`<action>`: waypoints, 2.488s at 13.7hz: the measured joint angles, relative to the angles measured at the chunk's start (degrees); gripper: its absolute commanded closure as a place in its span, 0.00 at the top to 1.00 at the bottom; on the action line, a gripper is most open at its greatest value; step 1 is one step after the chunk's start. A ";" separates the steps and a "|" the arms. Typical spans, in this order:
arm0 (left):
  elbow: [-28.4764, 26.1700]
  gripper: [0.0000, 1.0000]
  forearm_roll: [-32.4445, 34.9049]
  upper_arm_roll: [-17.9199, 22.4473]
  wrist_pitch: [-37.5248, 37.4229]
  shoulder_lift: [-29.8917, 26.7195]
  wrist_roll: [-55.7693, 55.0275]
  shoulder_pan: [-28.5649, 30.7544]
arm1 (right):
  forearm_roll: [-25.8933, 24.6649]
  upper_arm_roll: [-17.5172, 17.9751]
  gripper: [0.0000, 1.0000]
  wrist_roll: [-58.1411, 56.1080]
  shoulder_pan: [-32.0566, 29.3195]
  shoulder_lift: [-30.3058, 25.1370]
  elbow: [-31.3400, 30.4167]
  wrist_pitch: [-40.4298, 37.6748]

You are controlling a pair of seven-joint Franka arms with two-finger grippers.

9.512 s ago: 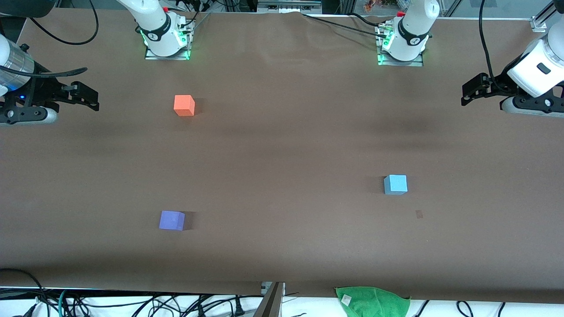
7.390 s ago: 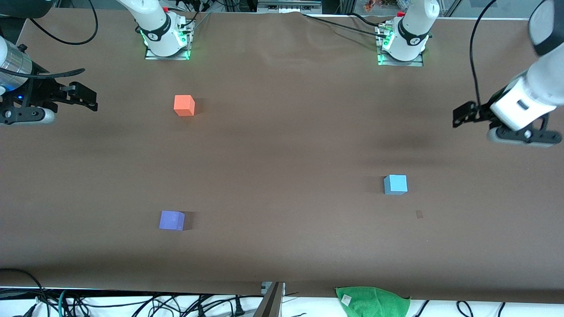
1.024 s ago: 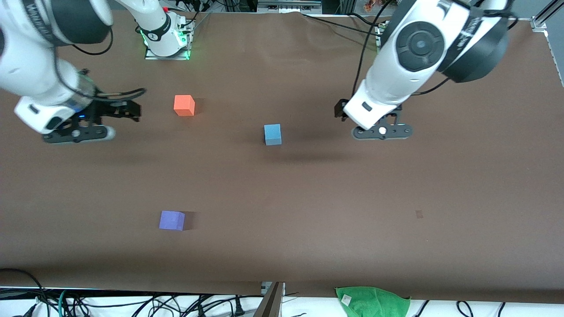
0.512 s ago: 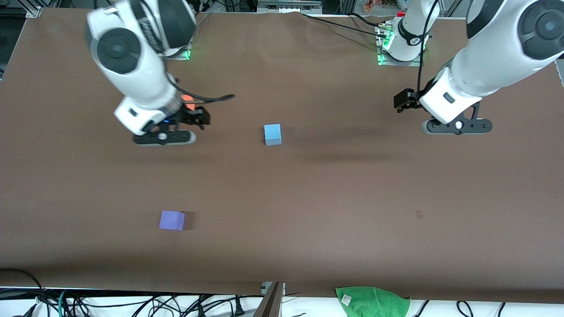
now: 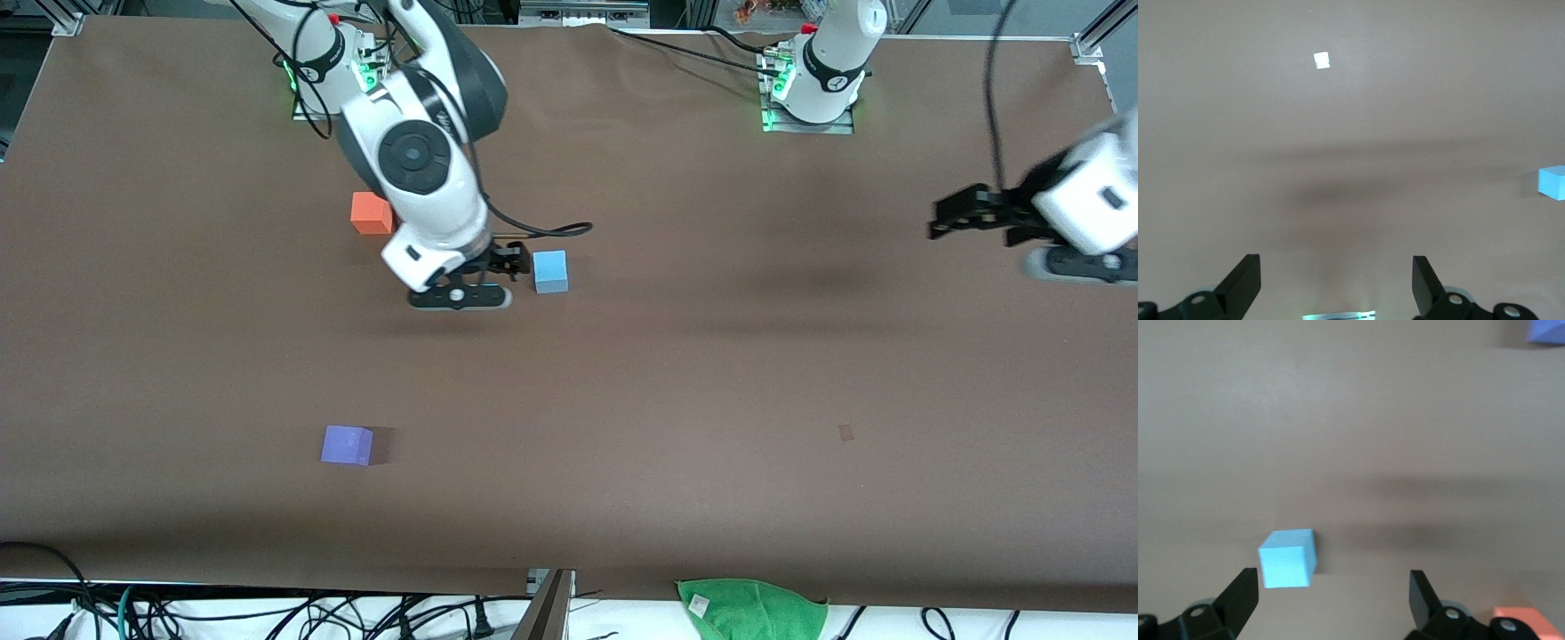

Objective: Place blue block between orange and purple blocks
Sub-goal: 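Reach the right gripper to the block while the left gripper withdraws, then close the right gripper on the light-blue block and lift it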

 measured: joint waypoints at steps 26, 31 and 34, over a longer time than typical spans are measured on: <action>-18.90 1.00 3.83 9.25 15.40 -13.43 0.95 -8.03 | 0.06 -0.85 1.00 0.96 8.56 13.81 -4.74 13.49; -18.86 1.00 3.83 9.22 15.38 -12.99 0.95 -7.51 | 0.06 -0.78 1.00 0.94 8.89 13.81 -5.01 13.87; -18.77 1.00 3.83 9.12 15.38 -12.92 0.95 -7.51 | 0.08 -0.77 0.92 1.12 8.91 13.81 -5.10 13.87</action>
